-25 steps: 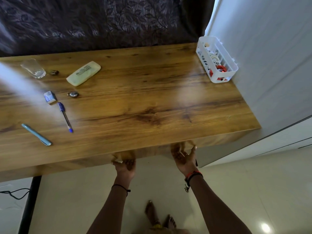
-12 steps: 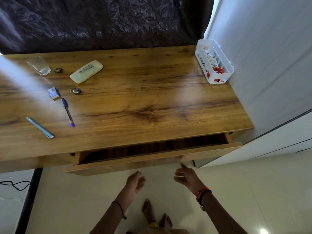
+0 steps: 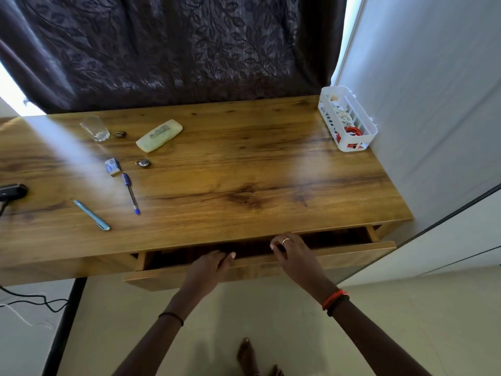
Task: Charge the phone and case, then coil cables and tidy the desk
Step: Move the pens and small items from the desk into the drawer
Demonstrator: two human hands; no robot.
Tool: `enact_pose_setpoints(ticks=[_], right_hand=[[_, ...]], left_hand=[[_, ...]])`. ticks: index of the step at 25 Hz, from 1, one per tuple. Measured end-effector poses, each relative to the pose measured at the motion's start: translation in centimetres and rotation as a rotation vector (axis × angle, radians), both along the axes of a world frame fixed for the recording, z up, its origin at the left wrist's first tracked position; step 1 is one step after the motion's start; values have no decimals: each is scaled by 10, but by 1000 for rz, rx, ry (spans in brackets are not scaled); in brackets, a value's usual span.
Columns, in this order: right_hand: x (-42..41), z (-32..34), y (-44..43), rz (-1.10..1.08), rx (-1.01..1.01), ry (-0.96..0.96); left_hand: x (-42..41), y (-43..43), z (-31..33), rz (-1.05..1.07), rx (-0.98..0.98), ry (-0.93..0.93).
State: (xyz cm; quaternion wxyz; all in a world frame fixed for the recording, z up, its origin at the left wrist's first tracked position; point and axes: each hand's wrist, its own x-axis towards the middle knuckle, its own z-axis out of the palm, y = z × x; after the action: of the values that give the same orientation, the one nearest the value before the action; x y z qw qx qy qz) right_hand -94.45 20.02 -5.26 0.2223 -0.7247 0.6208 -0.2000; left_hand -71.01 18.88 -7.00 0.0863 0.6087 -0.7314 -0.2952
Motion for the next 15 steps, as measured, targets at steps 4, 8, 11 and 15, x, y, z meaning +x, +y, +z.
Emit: enact_pose_setpoints(ticks=[4, 8, 11, 15], right_hand=[[4, -13, 4, 42, 72, 126], [0, -10, 2, 16, 224, 75], [-4, -6, 4, 75, 329, 57], [-7, -1, 4, 126, 470, 38]], left_hand=[[0, -5, -3, 64, 80, 3], [3, -9, -2, 76, 228, -47], [7, 1, -2, 52, 247, 16], [6, 19, -1, 44, 231, 87]])
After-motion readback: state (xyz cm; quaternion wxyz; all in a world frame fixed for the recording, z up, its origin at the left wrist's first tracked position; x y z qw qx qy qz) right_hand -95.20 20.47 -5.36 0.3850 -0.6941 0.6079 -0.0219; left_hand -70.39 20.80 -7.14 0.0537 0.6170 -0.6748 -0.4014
